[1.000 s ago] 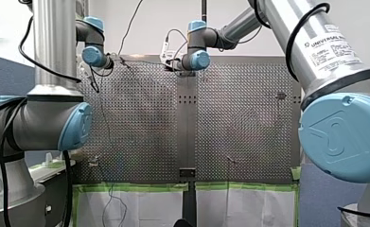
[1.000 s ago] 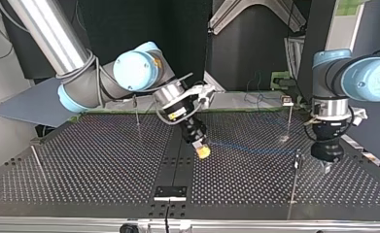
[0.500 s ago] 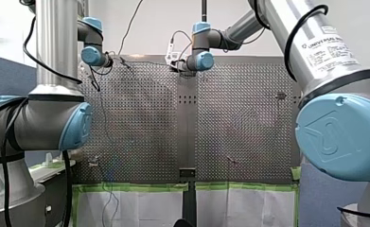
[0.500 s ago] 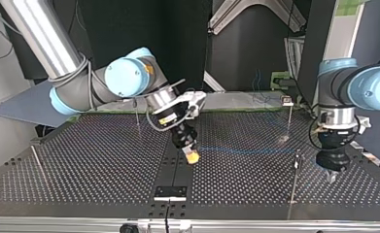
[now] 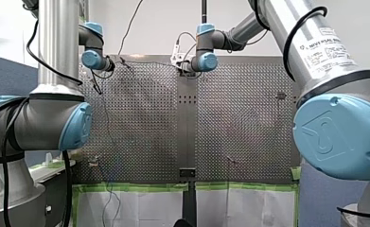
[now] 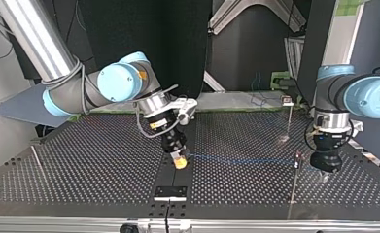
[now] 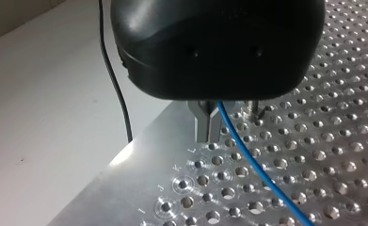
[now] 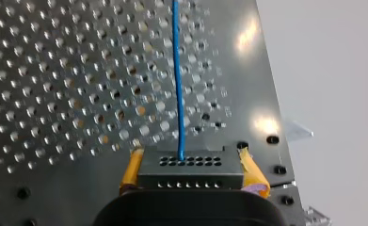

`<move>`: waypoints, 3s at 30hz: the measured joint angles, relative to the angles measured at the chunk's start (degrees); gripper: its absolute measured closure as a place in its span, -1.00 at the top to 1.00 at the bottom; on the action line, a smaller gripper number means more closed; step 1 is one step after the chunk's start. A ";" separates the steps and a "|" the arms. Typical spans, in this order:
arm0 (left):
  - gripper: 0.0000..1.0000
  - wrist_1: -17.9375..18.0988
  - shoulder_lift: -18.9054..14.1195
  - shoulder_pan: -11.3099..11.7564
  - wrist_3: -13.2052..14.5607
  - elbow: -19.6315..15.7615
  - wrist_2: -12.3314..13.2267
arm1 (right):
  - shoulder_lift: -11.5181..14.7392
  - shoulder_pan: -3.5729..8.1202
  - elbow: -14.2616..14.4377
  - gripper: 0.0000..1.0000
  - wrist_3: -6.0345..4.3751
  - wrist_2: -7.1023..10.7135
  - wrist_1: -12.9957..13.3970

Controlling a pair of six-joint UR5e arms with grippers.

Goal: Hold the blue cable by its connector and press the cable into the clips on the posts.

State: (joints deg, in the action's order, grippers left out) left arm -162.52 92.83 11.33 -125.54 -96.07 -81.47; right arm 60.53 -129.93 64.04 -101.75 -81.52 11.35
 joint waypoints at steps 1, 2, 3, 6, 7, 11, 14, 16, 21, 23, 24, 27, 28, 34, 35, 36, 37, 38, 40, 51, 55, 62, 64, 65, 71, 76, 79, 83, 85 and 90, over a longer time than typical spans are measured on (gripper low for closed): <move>-1.00 0.01 0.03 0.04 0.04 0.00 0.01 | 0.00 0.03 0.00 -1.00 -0.01 -0.40 0.02; -1.00 0.03 0.05 0.10 0.07 0.00 0.02 | 0.00 0.06 0.00 -1.00 -0.02 -0.62 0.04; -1.00 0.04 0.06 0.13 0.08 0.01 0.02 | 0.00 0.10 0.01 -1.00 -0.03 -0.77 0.08; -1.00 0.12 0.07 0.25 0.11 0.01 -0.05 | -0.05 0.25 0.00 -1.00 -0.17 -0.95 0.43; -1.00 0.15 0.08 0.28 0.12 0.02 -0.09 | -0.07 0.32 0.00 -1.00 -0.34 -0.92 0.56; -1.00 0.71 0.09 0.53 -0.05 0.01 -0.22 | -0.17 0.47 -0.20 -1.00 -0.99 -0.78 0.73; -1.00 1.28 0.10 0.75 -0.51 0.01 -0.29 | -0.91 0.46 -0.97 -1.00 -1.25 -0.66 0.59; -1.00 1.55 0.14 0.85 -0.68 0.02 -0.34 | -1.78 0.44 -1.88 -1.00 -1.32 -0.62 0.47; -1.00 1.90 1.01 1.05 -0.70 0.32 -0.18 | -3.57 0.48 -4.18 -1.00 -1.43 -0.54 0.14; -1.00 1.91 1.88 1.08 -0.25 0.58 0.19 | -4.24 0.56 -5.23 -1.00 -1.53 -0.51 -0.40; -1.00 1.91 2.25 1.09 0.02 0.65 0.30 | -4.44 0.61 -5.69 -1.00 -1.56 -0.51 -0.60; -1.00 1.89 2.97 1.10 0.93 0.77 0.36 | -4.79 0.80 -6.83 -1.00 -1.60 -0.48 -1.11; -1.00 1.91 3.06 1.11 1.17 0.78 0.38 | -4.84 0.84 -7.08 -1.00 -1.61 -0.46 -1.22; -0.58 1.86 3.22 1.08 3.20 0.79 0.52 | -4.99 0.85 -7.45 -1.00 -1.62 -0.41 -1.60; -0.44 1.83 3.22 1.07 3.43 0.79 0.55 | -4.99 0.83 -7.45 -1.00 -1.62 -0.41 -1.62; -0.16 1.82 3.22 1.07 3.59 0.80 0.63 | -4.99 0.82 -7.45 -1.00 -1.62 -0.41 -1.64; -0.16 1.79 3.22 1.06 3.74 0.79 0.81 | -5.00 0.81 -7.45 -1.00 -1.59 -0.41 -1.64; 0.07 1.74 3.20 1.06 3.93 0.78 1.08 | -5.00 0.80 -7.46 -1.00 -1.58 -0.40 -1.66; 0.48 1.59 3.14 1.09 4.20 0.80 1.28 | -5.01 0.79 -7.46 -1.00 -1.56 -0.40 -1.69; 1.00 -3.12 0.91 0.26 7.97 0.67 -1.82 | -5.01 0.63 -7.47 -1.00 -1.46 -0.41 -1.91; 1.00 -5.21 -1.05 -0.08 8.14 -0.41 -2.02 | -5.01 0.67 -7.48 -1.00 -1.45 -0.41 -1.90; 1.00 -8.76 -4.58 -0.66 5.66 -3.72 -0.35 | -5.01 0.76 -7.49 -1.00 -1.44 -0.25 -1.99; 1.00 -9.66 -5.51 -0.91 5.47 -4.64 0.31 | -5.01 0.77 -7.48 -1.00 -1.43 -0.24 -2.01; 1.00 -10.31 -6.12 -1.11 5.36 -5.27 0.63 | -5.01 0.77 -7.49 -1.00 -1.42 -0.24 -2.01; 1.00 -13.18 -9.02 -2.06 5.24 -8.15 1.00 | -5.01 0.68 -7.47 -1.00 -1.39 -0.23 -2.02; 1.00 -15.24 -11.22 -3.07 6.23 -10.33 1.01 | -5.01 0.57 -7.48 -1.00 -1.37 -0.23 -2.06; 1.00 -15.81 -12.64 -3.67 7.38 -11.08 0.97 | -5.01 0.56 -7.48 -1.00 -1.36 -0.23 -2.10; 1.00 -15.86 -14.61 -4.28 9.25 -11.31 0.88 | -5.01 0.53 -7.47 -1.00 -1.33 -0.23 -2.18; 1.00 -15.81 -15.43 -4.44 10.06 -11.27 0.86 | -5.01 0.52 -7.47 -1.00 -1.29 -0.23 -2.21; 1.00 -15.64 -17.60 -4.79 12.36 -10.67 0.84 | -5.01 0.52 -7.48 -1.00 -1.17 -0.34 -2.43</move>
State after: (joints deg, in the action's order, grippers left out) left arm -178.16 75.23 6.54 -113.19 -106.74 -80.63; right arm 55.51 -129.41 56.56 -102.92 -81.86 8.92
